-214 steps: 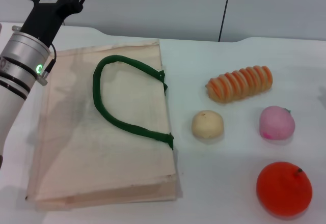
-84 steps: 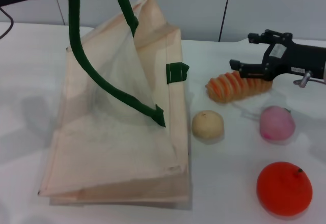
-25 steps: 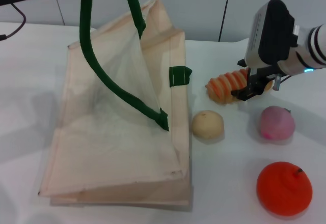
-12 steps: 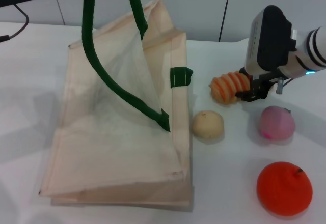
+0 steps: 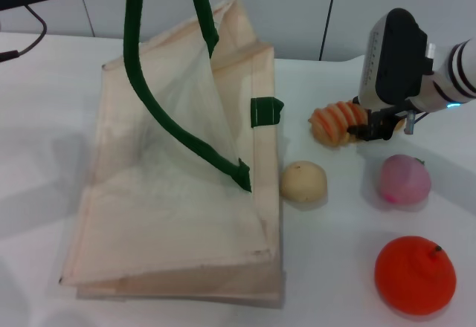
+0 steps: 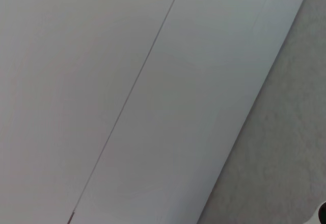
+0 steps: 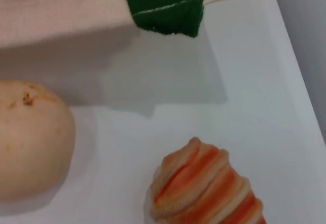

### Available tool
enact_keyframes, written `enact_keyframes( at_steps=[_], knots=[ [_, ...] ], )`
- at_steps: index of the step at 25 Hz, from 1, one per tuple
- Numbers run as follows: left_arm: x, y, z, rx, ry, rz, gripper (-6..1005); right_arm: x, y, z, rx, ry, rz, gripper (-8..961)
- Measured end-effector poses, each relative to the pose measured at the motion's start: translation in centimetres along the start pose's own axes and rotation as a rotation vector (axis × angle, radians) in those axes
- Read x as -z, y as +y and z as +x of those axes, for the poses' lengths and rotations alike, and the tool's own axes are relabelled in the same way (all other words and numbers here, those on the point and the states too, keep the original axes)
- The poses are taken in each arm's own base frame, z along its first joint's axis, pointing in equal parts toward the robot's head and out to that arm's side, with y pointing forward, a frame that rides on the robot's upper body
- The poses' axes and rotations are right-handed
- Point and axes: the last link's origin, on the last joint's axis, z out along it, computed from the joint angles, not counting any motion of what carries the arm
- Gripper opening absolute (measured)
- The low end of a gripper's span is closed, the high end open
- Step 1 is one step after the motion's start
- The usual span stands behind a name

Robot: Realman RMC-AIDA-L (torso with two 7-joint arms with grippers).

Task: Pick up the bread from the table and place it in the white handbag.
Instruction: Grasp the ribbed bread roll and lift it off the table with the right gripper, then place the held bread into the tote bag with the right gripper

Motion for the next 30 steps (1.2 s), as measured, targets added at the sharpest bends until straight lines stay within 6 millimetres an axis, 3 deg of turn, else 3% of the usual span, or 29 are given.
enact_keyframes(
  at_steps=[18,25,30],
  knots=[
    [0.1,0.0,0.1,0.022,0.004,0.001,147,1.0,-0.7,0.9,-0.178,-0.234,0.100,419],
    [0.0,0.0,0.3,0.015,0.008,-0.001,147,2.3,-1.6,2.4,-0.288,-0.328,0.184,385],
    [0.0,0.0,0.3,0.011,0.007,0.000,148,3.3,-1.0,2.9,-0.300,-0.414,0.171,353]
  ],
)
